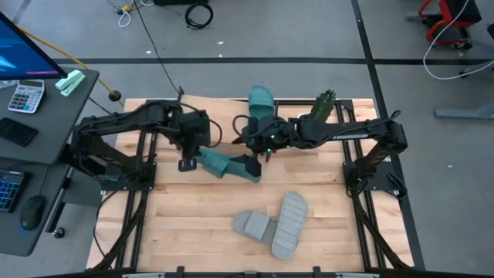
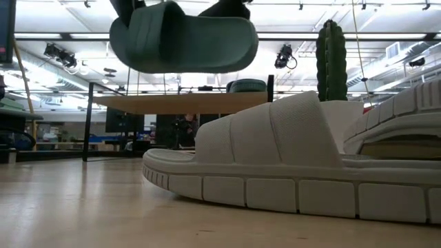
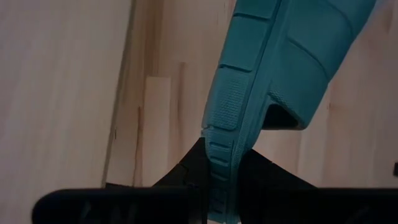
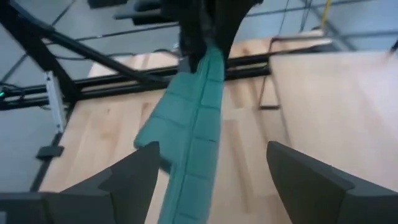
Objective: Pick and place slides into the shelf
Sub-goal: Put the green slide on the shelf
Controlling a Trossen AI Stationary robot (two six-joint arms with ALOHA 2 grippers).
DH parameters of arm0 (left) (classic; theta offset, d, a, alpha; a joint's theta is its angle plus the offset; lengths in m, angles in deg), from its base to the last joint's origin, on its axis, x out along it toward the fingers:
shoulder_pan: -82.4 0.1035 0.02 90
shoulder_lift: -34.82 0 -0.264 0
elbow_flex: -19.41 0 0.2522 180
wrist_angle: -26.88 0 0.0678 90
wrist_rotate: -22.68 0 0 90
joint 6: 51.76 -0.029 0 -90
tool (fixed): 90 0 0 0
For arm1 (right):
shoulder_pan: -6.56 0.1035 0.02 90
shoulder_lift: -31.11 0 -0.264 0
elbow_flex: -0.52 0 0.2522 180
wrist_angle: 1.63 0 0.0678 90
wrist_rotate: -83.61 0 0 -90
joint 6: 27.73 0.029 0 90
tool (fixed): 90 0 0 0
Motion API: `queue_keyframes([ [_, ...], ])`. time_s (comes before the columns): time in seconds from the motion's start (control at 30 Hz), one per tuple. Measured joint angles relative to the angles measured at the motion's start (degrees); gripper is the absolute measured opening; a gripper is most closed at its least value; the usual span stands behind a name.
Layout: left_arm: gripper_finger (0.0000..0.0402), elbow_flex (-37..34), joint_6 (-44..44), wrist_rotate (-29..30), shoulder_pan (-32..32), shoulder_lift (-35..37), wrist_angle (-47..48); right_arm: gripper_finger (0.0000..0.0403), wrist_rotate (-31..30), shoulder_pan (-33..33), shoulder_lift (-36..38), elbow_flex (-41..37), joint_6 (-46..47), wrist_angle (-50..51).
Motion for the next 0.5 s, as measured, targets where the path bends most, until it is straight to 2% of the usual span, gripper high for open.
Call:
queue_keyframes([
  [0.2,0.005,-0.03,0.07,4.0,-1.69,-1.01,1.57,0.0305,4.83,0.16,-2.02,-0.02,4.27,-0.25],
  [0.33,0.005,-0.03,0.96,6.96,-1.74,-1.14,2.95,0.0305,5.24,0.3,-2.68,-0.02,5.46,-0.17],
  [0.5,0.005,1.38,0.9,7.14,-1.68,-0.7,4.78,0.0301,4.82,0.58,-4.02,0.0,5.29,1.86],
])
